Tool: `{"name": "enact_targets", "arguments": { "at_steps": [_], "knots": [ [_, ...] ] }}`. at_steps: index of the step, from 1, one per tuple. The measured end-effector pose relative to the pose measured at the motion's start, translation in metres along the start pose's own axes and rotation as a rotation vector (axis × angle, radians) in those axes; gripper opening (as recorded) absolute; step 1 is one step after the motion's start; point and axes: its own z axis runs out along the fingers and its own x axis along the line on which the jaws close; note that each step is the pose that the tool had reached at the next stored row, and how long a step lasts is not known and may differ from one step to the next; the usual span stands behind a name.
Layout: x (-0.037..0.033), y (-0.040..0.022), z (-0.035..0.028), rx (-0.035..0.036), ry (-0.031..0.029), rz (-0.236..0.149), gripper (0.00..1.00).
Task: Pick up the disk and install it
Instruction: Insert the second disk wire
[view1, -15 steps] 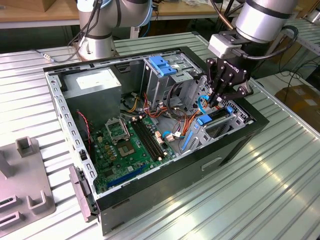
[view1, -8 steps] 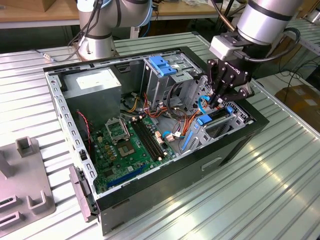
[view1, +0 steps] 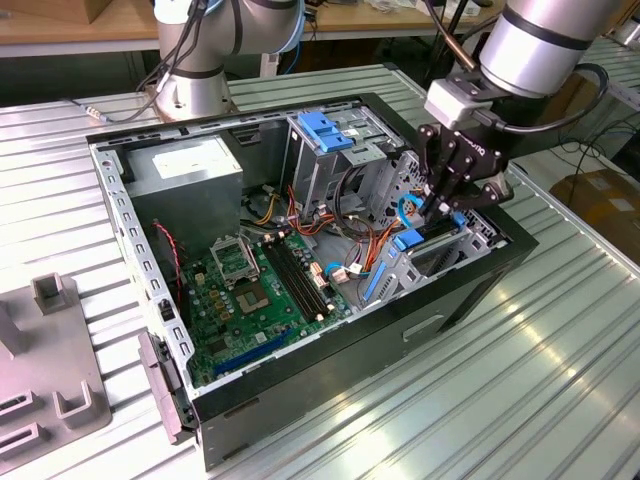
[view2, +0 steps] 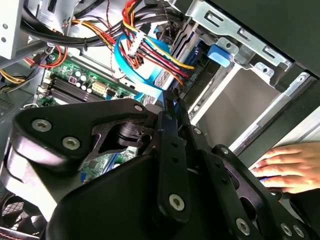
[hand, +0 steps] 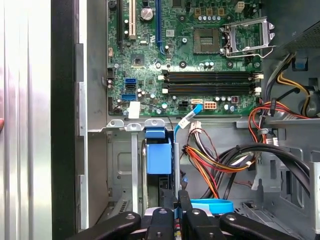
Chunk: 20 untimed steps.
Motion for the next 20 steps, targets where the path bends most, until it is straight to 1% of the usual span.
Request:
{"name": "enact_targets", "arguments": {
  "at_steps": [2,9,13,16,18,19,20],
  "knots": [
    [0.0014,-0.0001,0.0014,0.0,0.0001,0.0,0.16],
    [0.0034,-0.0004,0.0016,0.0,0.0002,0.0,0.16],
    [0.0081,-0.0005,0.0019,-0.0004,0.0001,0.0,0.16],
    [0.0085,-0.0005,0.0019,-0.0004,0.0,0.0,0.16],
    [0.0088,-0.0006,0.0019,-0.0006,-0.0012,0.0,0.16],
    [0.0105,-0.0008,0.0021,-0.0032,-0.0299,-0.001,0.16],
    [0.0105,-0.0024,0.004,-0.0033,-0.029,-0.001,0.16]
  ]
}}
